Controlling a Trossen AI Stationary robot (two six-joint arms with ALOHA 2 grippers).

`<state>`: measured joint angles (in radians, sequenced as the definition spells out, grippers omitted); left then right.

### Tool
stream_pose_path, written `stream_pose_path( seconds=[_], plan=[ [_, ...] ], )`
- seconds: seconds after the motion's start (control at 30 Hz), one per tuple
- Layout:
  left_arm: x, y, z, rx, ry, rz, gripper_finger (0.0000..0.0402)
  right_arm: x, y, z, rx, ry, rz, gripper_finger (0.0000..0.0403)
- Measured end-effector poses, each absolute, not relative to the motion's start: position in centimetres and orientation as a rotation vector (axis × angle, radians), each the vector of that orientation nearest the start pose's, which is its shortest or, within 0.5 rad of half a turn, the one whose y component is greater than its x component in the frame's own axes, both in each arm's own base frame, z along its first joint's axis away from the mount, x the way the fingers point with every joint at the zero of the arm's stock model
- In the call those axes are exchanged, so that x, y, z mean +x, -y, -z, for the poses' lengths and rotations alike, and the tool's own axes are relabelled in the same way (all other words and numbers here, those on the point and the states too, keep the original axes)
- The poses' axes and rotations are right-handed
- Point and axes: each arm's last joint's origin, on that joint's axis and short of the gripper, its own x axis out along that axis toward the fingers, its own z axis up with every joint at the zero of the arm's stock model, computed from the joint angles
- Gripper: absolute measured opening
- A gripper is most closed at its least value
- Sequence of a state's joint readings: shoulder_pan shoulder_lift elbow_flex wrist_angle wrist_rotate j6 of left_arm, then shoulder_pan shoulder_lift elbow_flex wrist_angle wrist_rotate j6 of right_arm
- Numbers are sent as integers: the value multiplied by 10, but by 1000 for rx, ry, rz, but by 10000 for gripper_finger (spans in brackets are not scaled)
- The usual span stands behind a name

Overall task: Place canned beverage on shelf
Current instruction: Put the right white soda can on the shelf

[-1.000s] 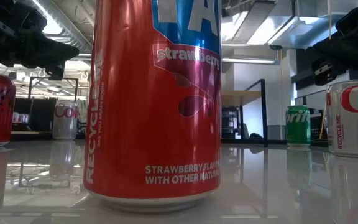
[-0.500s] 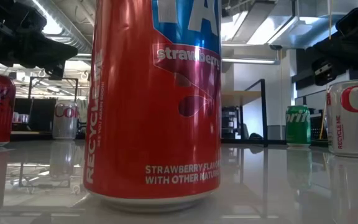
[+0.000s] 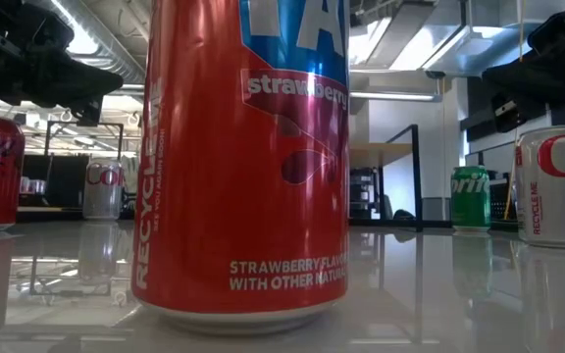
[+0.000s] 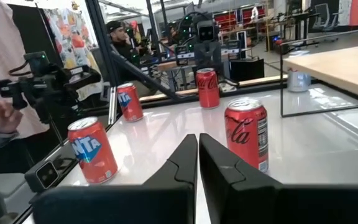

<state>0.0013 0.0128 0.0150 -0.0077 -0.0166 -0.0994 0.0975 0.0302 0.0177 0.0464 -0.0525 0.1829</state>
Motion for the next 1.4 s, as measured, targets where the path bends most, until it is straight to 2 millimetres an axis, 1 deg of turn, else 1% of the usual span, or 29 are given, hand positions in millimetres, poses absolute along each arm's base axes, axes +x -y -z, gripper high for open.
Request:
stream_pose_path(
  seconds=[0.3, 0.43, 0.57, 0.7, 0.8, 0.87, 0.97, 1.13, 1.23, 1.4],
  plan=[
    [98, -1, -167, -99, -4, -19, 2, 98, -11, -173, 181, 30, -152, 17],
    [97, -2, -169, -61, 13, -59, 2, 98, -10, -173, 181, 39, -107, 17],
    [97, -2, -169, -77, 18, -67, 2, 98, -9, -175, 193, 66, -71, 17],
    [97, -2, -174, -79, 64, -63, 2, 98, -7, -180, 199, 114, -38, 17],
    [97, -2, -180, -80, 135, -64, 2, 97, -7, -183, 185, 130, -14, 17],
    [96, -2, -185, -81, 182, -63, 2, 96, -6, -188, 181, 132, 2, 17],
    [95, -2, -190, -31, 236, -75, 2, 95, -6, -197, 166, 131, 7, 17],
    [94, -3, -196, 3, 288, -98, 2, 94, -5, -218, 137, 124, 26, 17],
    [95, -3, -201, 21, 334, -102, 2, 96, -5, -227, 127, 45, 60, 17],
    [102, -3, -201, 51, 330, -107, 2, 101, -5, -248, 108, -89, 89, 17]
  ],
)
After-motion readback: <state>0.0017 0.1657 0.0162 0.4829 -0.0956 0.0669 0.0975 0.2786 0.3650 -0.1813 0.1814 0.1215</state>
